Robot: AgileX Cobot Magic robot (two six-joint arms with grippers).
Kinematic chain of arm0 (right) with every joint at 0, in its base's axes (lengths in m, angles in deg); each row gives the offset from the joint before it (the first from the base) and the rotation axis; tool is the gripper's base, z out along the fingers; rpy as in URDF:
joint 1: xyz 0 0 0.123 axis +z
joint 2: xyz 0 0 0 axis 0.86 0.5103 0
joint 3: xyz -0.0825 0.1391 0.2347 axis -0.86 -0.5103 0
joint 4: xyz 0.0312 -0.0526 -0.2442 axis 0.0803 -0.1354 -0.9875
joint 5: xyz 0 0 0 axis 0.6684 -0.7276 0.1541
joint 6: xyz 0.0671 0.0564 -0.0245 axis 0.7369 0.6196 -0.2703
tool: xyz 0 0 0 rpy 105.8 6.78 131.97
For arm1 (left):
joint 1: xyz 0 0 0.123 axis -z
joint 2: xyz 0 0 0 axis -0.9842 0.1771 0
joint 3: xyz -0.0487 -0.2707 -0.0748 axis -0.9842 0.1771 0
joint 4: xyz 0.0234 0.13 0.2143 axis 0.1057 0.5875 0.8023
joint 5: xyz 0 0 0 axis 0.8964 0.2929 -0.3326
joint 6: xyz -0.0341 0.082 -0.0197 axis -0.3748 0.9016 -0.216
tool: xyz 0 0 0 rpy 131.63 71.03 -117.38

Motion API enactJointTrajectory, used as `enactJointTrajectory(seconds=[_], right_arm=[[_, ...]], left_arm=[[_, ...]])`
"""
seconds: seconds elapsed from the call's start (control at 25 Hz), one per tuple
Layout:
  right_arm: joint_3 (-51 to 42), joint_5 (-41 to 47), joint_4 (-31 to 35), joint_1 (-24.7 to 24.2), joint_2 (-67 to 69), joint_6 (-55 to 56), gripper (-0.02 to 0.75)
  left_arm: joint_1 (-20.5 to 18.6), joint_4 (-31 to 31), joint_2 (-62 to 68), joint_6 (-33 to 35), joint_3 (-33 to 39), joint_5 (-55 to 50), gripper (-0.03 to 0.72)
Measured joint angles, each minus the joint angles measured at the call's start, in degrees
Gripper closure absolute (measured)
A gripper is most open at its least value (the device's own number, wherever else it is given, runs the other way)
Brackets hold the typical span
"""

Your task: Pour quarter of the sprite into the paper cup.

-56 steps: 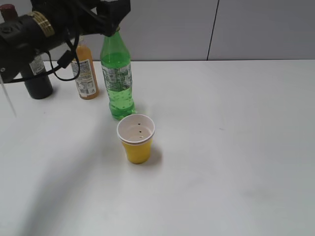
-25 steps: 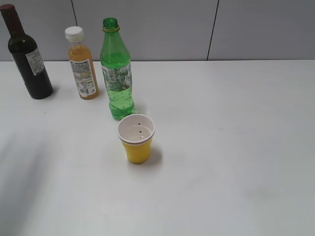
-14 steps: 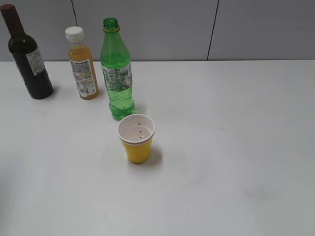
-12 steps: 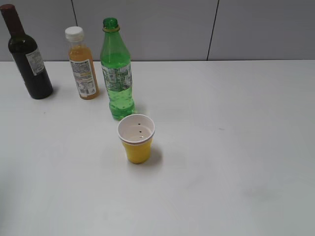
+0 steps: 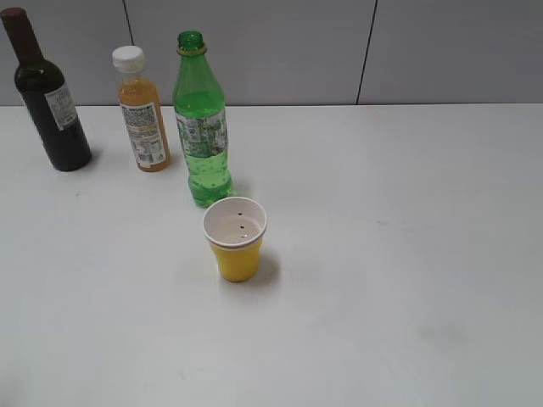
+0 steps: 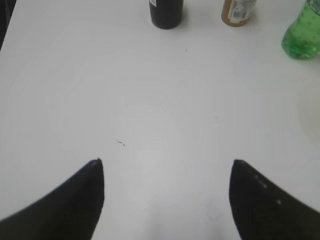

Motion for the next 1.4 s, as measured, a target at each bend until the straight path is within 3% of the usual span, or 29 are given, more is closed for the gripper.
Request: enactJointTrajectory(seconds=[1.16, 1.4], right_arm=[[0.00, 0.00, 0.00, 0.00, 0.00, 0.00, 0.147], [0.00, 0.00, 0.00, 0.00, 0.00, 0.00, 0.146]], left_arm=[[1.92, -0.47, -29.20, -2.40, 6.02, -6.99, 0.098], [4.11, -0.42, -29.93, -2.40, 6.50, -6.80, 0.098]])
